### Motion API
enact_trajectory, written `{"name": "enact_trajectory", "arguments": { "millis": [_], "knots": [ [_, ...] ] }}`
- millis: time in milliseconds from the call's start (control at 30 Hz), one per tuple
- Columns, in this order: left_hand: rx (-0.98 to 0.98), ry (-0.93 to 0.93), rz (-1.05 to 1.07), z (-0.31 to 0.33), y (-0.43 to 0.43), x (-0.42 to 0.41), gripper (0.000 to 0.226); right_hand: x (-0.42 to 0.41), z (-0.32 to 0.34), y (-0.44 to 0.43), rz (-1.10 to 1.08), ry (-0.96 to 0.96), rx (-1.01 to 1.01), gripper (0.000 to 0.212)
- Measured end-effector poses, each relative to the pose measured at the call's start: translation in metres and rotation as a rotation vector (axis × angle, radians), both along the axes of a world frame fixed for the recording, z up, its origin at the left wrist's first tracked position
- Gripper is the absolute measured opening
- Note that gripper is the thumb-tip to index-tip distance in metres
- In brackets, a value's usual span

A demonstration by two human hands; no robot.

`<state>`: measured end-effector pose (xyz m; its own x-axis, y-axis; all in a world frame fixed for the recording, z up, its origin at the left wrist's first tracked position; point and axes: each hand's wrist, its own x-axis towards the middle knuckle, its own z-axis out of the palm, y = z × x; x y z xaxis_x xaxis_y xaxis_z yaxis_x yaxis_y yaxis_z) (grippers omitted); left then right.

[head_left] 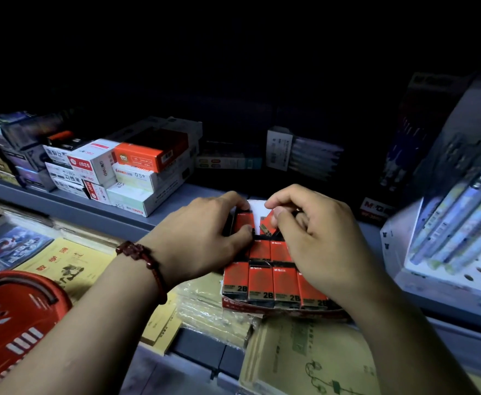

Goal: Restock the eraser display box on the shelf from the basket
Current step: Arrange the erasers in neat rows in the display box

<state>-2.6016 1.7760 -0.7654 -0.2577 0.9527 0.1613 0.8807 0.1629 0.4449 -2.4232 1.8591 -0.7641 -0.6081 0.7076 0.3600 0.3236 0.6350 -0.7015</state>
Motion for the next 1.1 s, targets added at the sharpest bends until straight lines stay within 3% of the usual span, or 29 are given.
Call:
{"name": "enact_trajectory", "arguments": {
  "millis": [167, 300, 433, 633, 767, 900, 967, 1100],
  "knots": [
    [-0.044, -0.058, -0.036, 0.003, 0.004, 0.001, 0.024, -0.001, 0.001, -0.001, -0.013, -0.002, 0.01, 0.016],
    [-0.055, -0.072, -0.006, -0.003, 0.006, -0.003, 0.035, -0.001, 0.001, -0.002, -0.009, 0.007, -0.005, 0.016],
    [0.083, -0.52, -0.079, -0.015, 0.008, -0.008, 0.03, -0.002, -0.001, 0.0, 0.007, 0.024, -0.024, 0.016],
    [0.34, -0.575, -0.118, -0.02, 0.004, -0.011, 0.025, -0.002, -0.002, 0.002, 0.022, 0.04, -0.048, 0.017],
    [0.454, -0.935, -0.059, -0.013, 0.001, -0.009, 0.01, -0.001, -0.002, 0.003, 0.032, 0.055, -0.066, 0.017],
    [0.638, -1.355, 0.055, -0.01, 0.001, -0.023, 0.01, 0.0, -0.002, 0.002, 0.039, 0.069, -0.072, 0.017],
    [0.662, -1.422, 0.087, -0.01, 0.001, -0.03, 0.01, 0.001, -0.002, 0.002, 0.036, 0.067, -0.064, 0.017],
    [0.616, -1.381, 0.098, -0.01, 0.001, -0.024, 0.011, 0.0, -0.002, 0.001, 0.04, 0.058, -0.059, 0.017]
  ]
}}
